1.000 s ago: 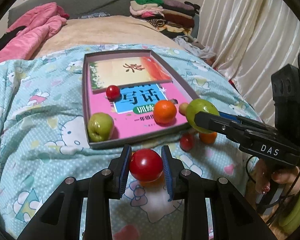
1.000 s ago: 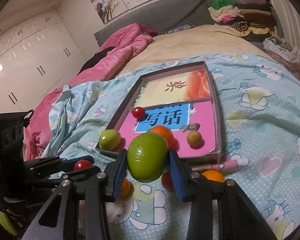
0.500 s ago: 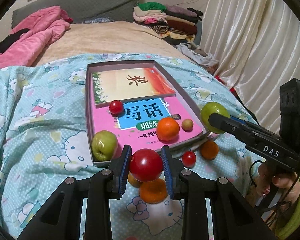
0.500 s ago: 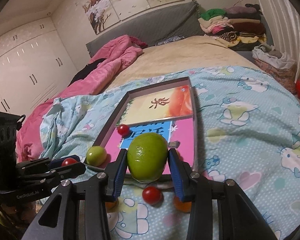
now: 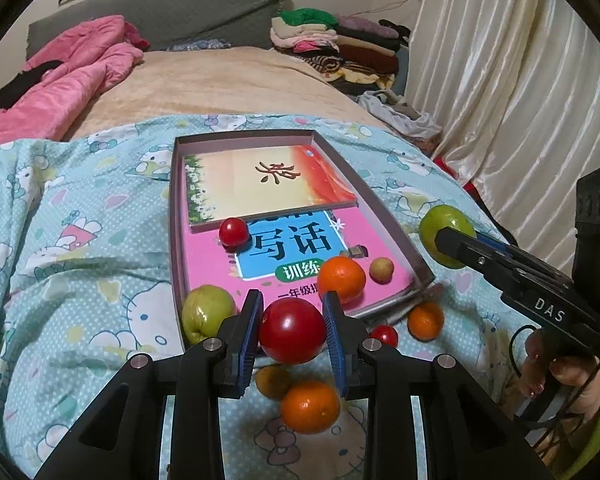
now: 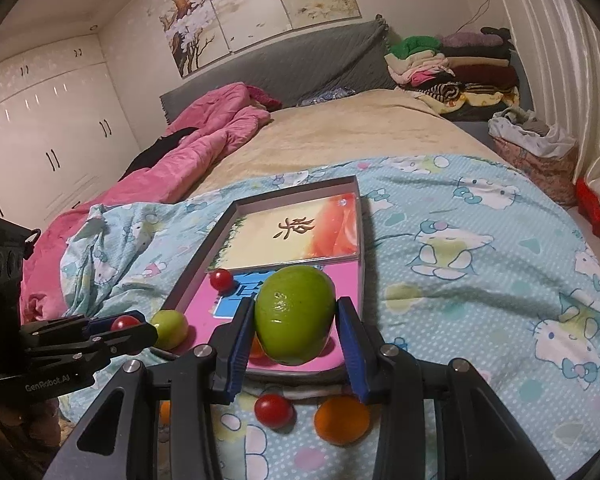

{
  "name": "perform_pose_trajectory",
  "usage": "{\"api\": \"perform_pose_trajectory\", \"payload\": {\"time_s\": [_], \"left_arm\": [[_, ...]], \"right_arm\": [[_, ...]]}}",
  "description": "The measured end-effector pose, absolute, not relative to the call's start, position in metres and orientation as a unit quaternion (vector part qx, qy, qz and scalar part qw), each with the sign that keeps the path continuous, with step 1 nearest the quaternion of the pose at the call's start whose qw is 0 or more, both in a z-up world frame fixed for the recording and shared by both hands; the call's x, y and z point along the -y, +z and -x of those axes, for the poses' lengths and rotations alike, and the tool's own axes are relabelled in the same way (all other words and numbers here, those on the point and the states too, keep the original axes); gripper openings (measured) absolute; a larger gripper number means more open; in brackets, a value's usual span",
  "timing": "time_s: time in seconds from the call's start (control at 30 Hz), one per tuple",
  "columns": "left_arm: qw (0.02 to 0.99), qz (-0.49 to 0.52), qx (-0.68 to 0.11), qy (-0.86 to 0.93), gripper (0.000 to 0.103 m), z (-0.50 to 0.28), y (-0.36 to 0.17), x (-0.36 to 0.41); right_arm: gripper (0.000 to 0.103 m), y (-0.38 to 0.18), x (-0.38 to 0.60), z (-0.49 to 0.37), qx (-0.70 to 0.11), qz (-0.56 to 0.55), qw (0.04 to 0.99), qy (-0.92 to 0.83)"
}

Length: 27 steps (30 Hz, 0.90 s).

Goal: Organize fruits
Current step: 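Carry the red tomato and green lime with both grippers onto the workbook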

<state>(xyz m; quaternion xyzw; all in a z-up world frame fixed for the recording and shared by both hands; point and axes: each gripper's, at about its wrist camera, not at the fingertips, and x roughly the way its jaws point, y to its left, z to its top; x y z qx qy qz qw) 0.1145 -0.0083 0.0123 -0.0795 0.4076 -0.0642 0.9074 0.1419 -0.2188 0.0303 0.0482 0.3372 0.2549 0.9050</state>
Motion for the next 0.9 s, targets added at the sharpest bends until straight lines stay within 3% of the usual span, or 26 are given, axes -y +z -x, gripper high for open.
{"api": "perform_pose_trajectory", "payload": {"time_s": [0.9], "left_arm": [[0.904,0.076,-0.418,-0.053,0.031,-0.150,-0.012,0.012]], "right_arm": [[0.040,0.015,0.213,-0.158,-0.353,-0.008,0.909,0.222]]}}
